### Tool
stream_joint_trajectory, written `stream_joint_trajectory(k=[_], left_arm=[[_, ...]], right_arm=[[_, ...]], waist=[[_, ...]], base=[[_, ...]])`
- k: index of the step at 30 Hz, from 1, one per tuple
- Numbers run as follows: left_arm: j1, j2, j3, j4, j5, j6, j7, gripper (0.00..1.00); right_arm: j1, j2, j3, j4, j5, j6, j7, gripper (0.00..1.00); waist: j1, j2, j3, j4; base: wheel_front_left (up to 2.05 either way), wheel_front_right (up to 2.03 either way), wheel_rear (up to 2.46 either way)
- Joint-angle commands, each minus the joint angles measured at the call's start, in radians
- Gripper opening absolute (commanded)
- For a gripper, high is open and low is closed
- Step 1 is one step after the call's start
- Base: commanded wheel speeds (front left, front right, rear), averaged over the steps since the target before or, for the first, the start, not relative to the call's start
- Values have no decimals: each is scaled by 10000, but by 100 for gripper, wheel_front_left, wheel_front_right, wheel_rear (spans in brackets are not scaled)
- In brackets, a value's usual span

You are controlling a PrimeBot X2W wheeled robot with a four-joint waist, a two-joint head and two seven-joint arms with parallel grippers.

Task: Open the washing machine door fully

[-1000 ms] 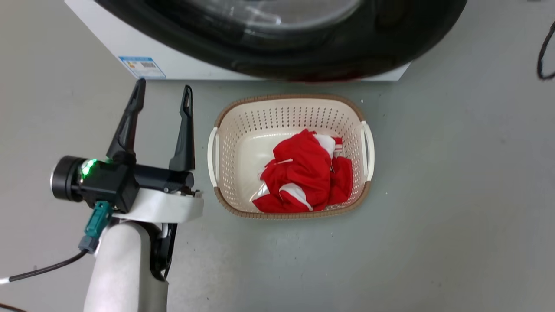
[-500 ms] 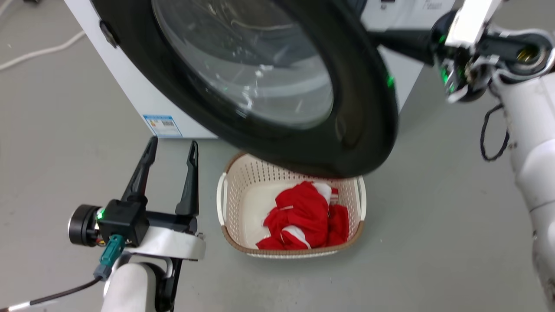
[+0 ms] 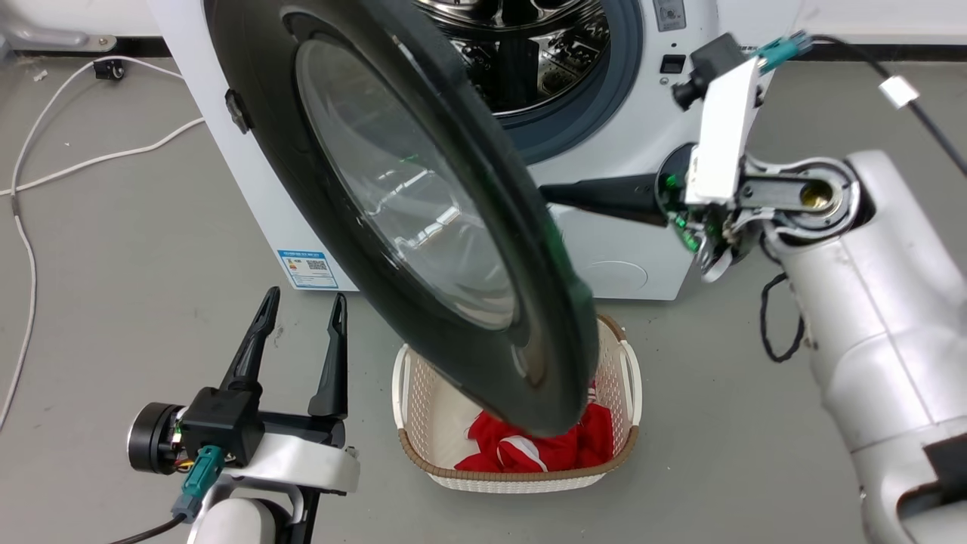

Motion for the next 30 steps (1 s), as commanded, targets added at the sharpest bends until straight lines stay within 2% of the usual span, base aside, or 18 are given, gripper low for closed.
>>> stream_joint_trajectory(k=[1,5,9,13,16,22,23,24,25,30], left_arm=[[71,-14,-7,-8,-47,30,-24,100],[91,-17,-35,30,-63,39,-24,100],[60,-19,9,53,-82,48,-24,100],[64,-21,75,62,-68,61,-26,100],[99,-18,168,88,-45,89,-24,100],[197,-19,260,99,-63,131,-24,100],[240,-19,293,90,-69,144,-24,100],[279,-19,316,88,-72,135,-26,100],[317,-17,328,87,-77,136,-26,100],[476,-16,352,153,-104,132,-24,100]], right_arm=[[281,165,66,-180,77,21,63,0],[676,265,101,-629,95,21,-57,0],[1097,217,-170,-1043,-9,21,-624,0],[1532,1,-575,-1403,-114,20,-1435,0],[2284,-260,-1210,-1980,-332,18,-2822,0],[3760,-771,-1896,-2942,-461,12,-3959,0],[4125,-823,-1989,-3157,-538,12,-4186,27],[4489,-847,-2082,-3383,-578,12,-4423,72],[4854,-889,-2189,-3602,-658,12,-4687,100],[6525,-830,-2686,-4566,-1605,12,-6851,100]], waist=[[2,0,-11,-6],[2,0,-17,-22],[2,0,-40,-102],[2,0,-71,-188],[2,0,-140,-288],[2,0,-267,-375],[2,0,-307,-408],[2,0,-341,-431],[2,0,-365,-435],[2,0,-541,-410]], base=[[0,0,0],[0,0,0],[0,0,0],[0,0,0],[0,0,0],[0,0,0],[0,0,0],[0,0,0],[0,0,0],[0,0,0]])
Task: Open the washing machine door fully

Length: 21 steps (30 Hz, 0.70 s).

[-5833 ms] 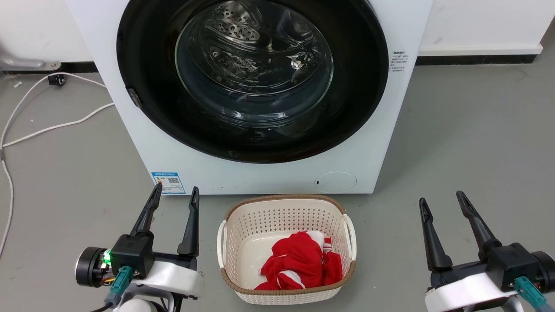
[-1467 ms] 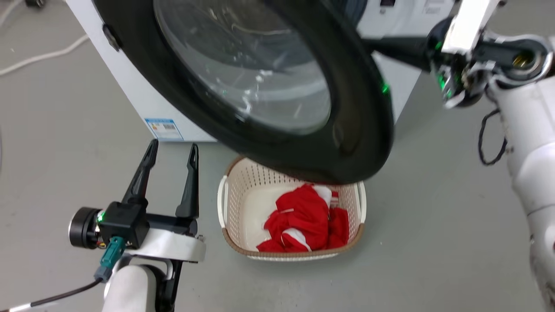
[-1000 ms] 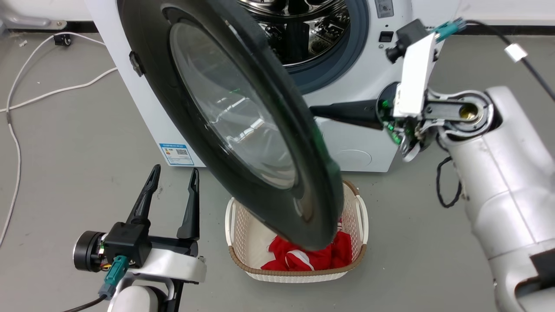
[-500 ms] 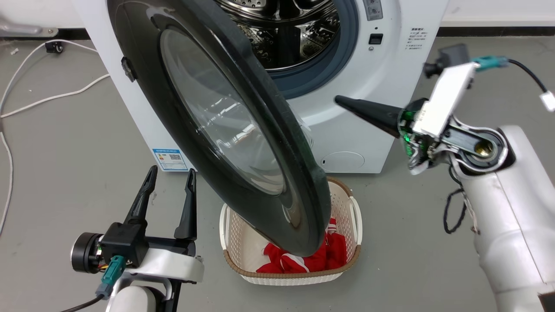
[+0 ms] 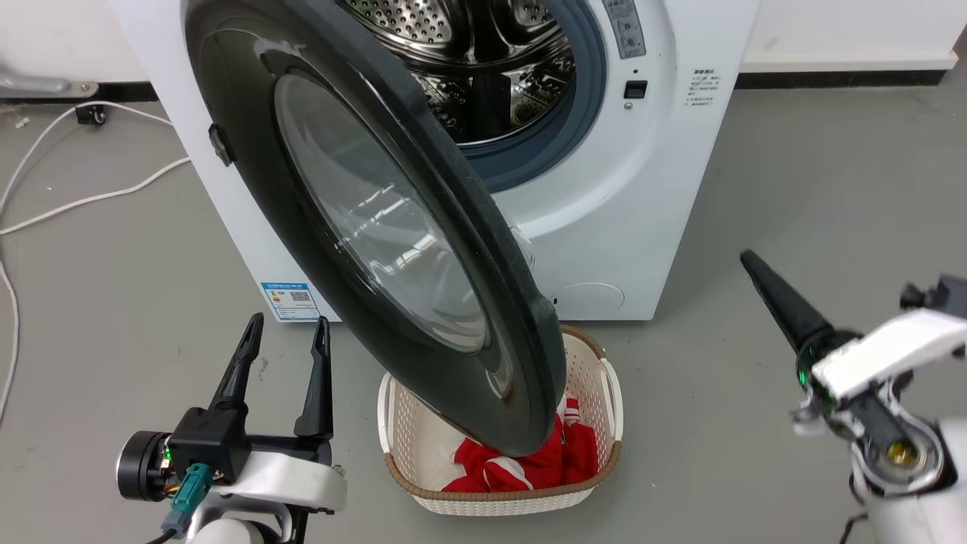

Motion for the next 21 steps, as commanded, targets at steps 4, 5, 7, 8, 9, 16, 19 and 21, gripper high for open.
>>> stream_joint_trajectory(k=[4,5,7,8,9,16,19,21], left_arm=[[130,-2,1,52,-52,-19,-26,100],[147,-4,-5,59,-54,-19,-26,100],[164,-4,-23,88,-58,-12,-26,100],[173,-3,-30,101,-65,-8,-26,100],[200,-1,-33,114,-70,2,-26,100],[313,-3,21,110,-17,43,-27,100],[323,-1,64,91,-14,59,-27,100],[323,-3,102,80,-2,63,-27,100]], right_arm=[[1053,-8,-18,-429,-1376,0,-1487,100],[1244,34,-66,-477,-1787,0,-1947,100],[1554,170,-131,-568,-2529,0,-2738,100],[1684,156,-193,-635,-3019,0,-3157,100],[1781,108,-219,-699,-3554,0,-3538,100],[2172,292,-813,-1284,-7844,-1,-5524,100],[2325,536,-1107,-1905,-9797,-1,-5770,100],[2433,766,-1191,-2347,-10751,-1,-5832,100]], waist=[[1,0,-103,87],[1,0,-130,94],[1,0,-182,113],[1,0,-215,121],[1,0,-261,121],[1,0,-410,62],[1,0,-434,57],[1,0,-453,44]], base=[[0,0,0],[0,0,0],[0,0,0],[0,0,0],[0,0,0],[0,0,0],[0,0,0],[0,0,0]])
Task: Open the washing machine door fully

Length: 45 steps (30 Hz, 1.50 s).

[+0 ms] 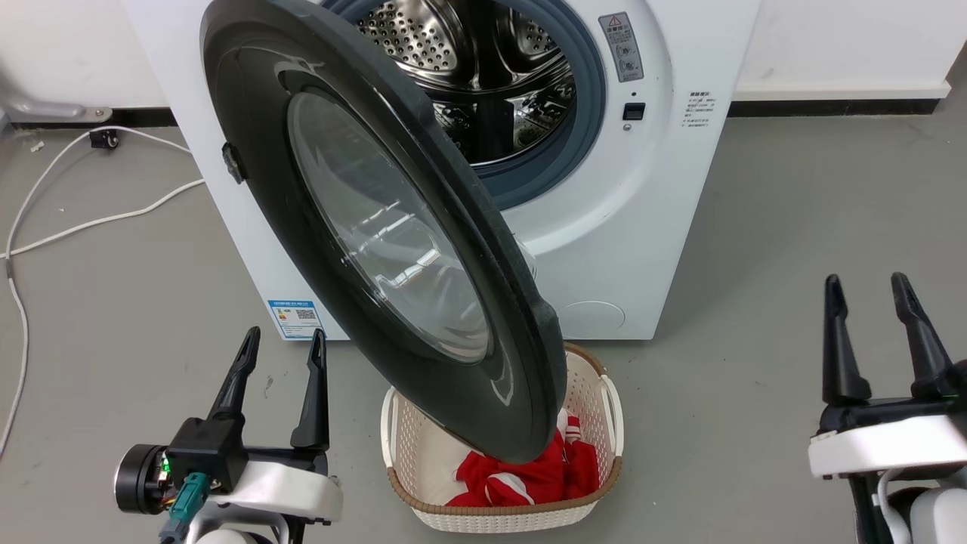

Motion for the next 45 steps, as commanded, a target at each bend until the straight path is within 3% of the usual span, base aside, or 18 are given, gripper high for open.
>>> stream_joint_trajectory(k=[1,4,8,25,26,27,28,37,45], left_arm=[[110,-3,52,-21,51,49,-27,100],[58,-3,95,-24,109,28,-26,100],[17,-3,132,-73,200,-19,-26,100],[86,-3,140,0,198,-77,-26,100],[69,-2,128,-3,174,-81,-26,88],[55,-2,129,-5,152,-85,-26,9],[44,-2,146,-24,137,-74,-27,0],[-236,-2,70,-441,43,-11,-26,0],[-674,-4,-13,-2145,28,183,-26,0]], right_arm=[[187,59,22,-199,-387,-3,-30,100],[503,268,163,-747,-1589,-4,-101,100],[1134,521,352,-830,-2341,-5,-112,100],[1118,626,334,-79,-1362,-5,-198,100],[1113,626,336,-66,-1356,-5,-199,100],[1111,626,335,-45,-1354,-5,-200,100],[1100,626,333,-30,-1352,-5,-203,100],[1099,627,284,-35,-1300,-5,-198,100],[1100,626,267,-54,-1248,-5,-195,100]], waist=[[1,0,-14,-5],[1,0,-36,-7],[1,0,-55,-15],[1,0,21,-60],[1,0,27,-52],[1,0,28,-46],[1,0,29,-40],[1,0,25,4],[1,0,55,-35]], base=[[0,0,0],[0,0,0],[0,0,0],[0,0,0],[0,0,0],[0,0,0],[0,0,0],[0,0,0],[0,0,0]])
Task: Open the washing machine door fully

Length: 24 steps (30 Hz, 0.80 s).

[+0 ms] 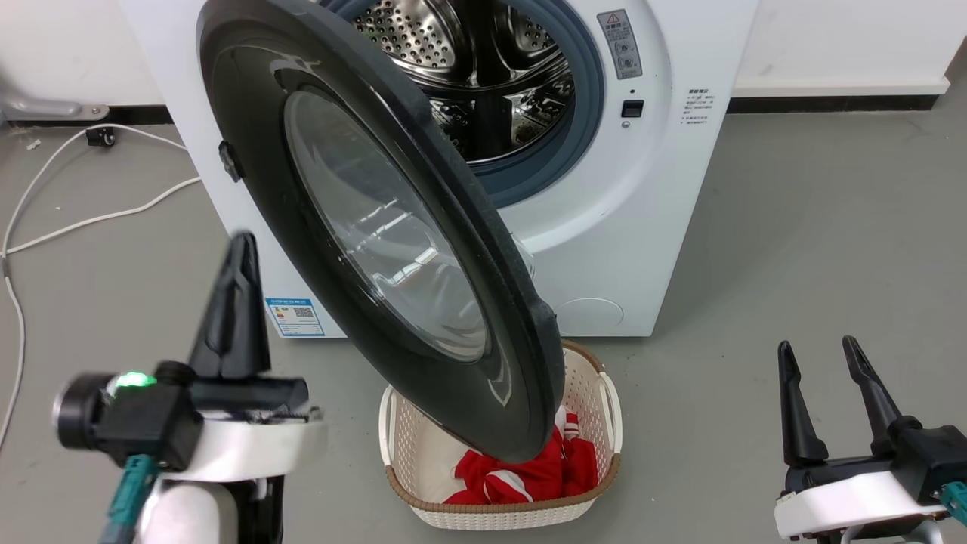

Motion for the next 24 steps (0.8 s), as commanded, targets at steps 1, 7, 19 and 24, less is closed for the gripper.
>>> stream_joint_trajectory(k=[1,7,19,24], left_arm=[[-91,-4,-1,-134,22,39,-27,0],[-704,-4,-479,-2630,330,214,-26,0],[-956,64,-4138,-2712,414,-275,-24,0],[-325,337,-5517,-849,7,-398,18,0]], right_arm=[[-106,38,-4,-25,74,-6,-19,100],[-250,37,-15,-1,99,-6,-19,100],[-287,35,94,248,268,-6,-20,100],[-86,34,14,407,340,-6,-18,100]], waist=[[0,-1,13,-15],[0,-1,122,-161],[0,-1,146,-352],[0,-1,43,-360]], base=[[0,0,0],[0,0,0],[0,0,0],[0,0,0]])
